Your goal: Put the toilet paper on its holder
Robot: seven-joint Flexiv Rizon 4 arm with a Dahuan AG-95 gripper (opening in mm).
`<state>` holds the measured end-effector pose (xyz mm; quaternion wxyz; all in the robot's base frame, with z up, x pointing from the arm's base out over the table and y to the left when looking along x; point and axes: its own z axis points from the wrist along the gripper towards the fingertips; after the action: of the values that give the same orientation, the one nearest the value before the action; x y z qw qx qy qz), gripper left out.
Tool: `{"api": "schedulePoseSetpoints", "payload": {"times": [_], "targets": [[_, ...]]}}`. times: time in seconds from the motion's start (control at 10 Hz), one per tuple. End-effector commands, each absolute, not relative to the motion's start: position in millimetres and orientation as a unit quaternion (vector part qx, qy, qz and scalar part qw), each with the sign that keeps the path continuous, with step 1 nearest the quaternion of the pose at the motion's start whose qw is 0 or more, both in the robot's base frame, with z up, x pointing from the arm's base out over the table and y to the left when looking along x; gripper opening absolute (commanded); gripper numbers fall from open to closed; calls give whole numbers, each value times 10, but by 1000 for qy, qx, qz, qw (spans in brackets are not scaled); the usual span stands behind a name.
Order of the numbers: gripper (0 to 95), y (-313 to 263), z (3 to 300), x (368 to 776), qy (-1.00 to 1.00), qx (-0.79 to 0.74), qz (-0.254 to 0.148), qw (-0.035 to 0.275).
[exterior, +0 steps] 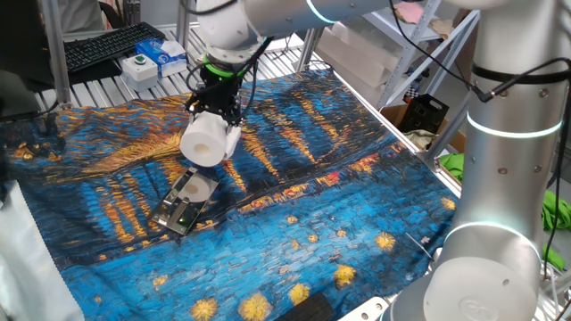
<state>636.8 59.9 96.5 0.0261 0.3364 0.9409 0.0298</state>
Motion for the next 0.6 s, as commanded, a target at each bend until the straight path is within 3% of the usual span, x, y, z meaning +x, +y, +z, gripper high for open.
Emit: {"api": "schedulePoseSetpoints", "payload": {"times": [0.1,0.6], "targets": [[0,635,960,6307,941,336,30,26],[0,712,892,6183,942,334,33,31]]}}
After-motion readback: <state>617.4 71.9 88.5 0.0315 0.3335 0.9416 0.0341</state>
